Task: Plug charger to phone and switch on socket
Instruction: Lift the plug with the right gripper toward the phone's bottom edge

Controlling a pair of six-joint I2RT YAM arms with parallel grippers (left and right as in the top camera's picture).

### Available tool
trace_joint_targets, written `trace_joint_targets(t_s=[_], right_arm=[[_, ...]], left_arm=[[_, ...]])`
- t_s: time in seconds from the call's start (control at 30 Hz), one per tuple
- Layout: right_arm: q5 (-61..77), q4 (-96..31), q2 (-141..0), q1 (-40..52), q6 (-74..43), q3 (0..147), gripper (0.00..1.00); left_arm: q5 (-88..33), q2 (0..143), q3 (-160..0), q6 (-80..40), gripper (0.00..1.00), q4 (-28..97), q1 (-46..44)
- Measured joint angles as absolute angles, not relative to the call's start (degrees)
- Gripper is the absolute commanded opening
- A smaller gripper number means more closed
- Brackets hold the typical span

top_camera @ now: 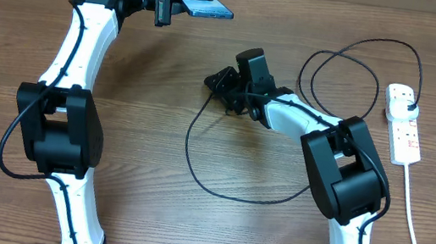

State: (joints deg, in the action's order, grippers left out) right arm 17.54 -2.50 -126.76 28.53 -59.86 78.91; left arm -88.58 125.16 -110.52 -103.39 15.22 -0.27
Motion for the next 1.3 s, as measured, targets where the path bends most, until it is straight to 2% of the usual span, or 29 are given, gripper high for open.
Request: trace_joint_targets(t_s=[0.1, 0.23, 0.47, 0.9, 1.3], right_arm=[[16.49, -2.35, -127.42, 28.53, -60.12, 79.20, 0.13], [16.32, -1.91, -128.55, 28.53, -59.94, 79.75, 0.04], [17.23, -1.61, -128.86, 28.45, -58.00, 79.94, 0.04], [28.29, -6.11, -128.01, 25.82, -44.66, 79.75, 0.04], [40.84, -13.26, -118.91, 22.17, -34.02, 79.53, 0.04]], left_arm=[[-88.58, 125.19, -110.52, -103.15, 0.04, 15.22, -0.27], [-88.58, 125.16, -110.52, -103.11, 0.04, 15.22, -0.27], [-88.58, 125.16, -110.52, -99.72, 0.04, 15.22, -0.27], [-88.58, 125.16, -110.52, -82.04, 0.04, 15.25, -0.27], [-88.58, 125.16, -110.52, -68.82, 0.04, 15.25, -0.27]])
